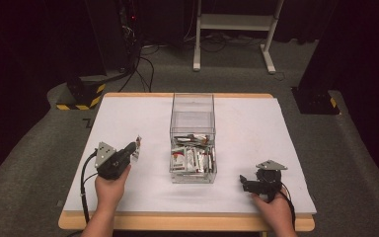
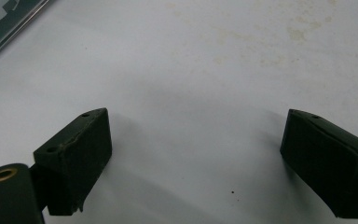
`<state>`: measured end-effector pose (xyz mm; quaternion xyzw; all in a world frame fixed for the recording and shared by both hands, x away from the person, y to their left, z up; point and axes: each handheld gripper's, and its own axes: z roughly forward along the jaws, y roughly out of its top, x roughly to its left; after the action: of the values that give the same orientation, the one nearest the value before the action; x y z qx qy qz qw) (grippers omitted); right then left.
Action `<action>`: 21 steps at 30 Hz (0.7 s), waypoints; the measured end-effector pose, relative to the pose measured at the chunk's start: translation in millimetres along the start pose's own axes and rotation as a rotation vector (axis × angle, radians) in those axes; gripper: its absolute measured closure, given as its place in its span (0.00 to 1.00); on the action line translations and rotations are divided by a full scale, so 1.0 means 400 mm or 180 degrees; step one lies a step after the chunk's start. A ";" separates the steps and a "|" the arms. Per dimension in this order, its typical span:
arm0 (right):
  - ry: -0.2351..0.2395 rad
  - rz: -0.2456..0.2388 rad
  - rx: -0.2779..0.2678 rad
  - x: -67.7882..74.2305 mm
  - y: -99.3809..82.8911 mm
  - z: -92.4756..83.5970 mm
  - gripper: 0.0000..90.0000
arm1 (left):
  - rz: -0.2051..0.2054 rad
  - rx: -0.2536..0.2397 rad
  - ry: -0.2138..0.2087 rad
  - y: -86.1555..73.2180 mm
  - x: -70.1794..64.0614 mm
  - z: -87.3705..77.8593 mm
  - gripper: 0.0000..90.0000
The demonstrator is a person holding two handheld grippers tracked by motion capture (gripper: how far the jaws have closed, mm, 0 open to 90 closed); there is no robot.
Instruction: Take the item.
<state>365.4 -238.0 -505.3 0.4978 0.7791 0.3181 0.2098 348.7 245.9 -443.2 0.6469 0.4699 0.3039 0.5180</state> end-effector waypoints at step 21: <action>0.0024 0.0031 -0.0001 -0.001 0.000 -0.001 0.09 | -0.0052 0.0349 0.0212 0.020 0.099 0.103 1.00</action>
<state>365.4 -238.6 -505.1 0.5004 0.7774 0.3211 0.2054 402.0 266.6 -450.8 0.6600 0.5082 0.2948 0.4683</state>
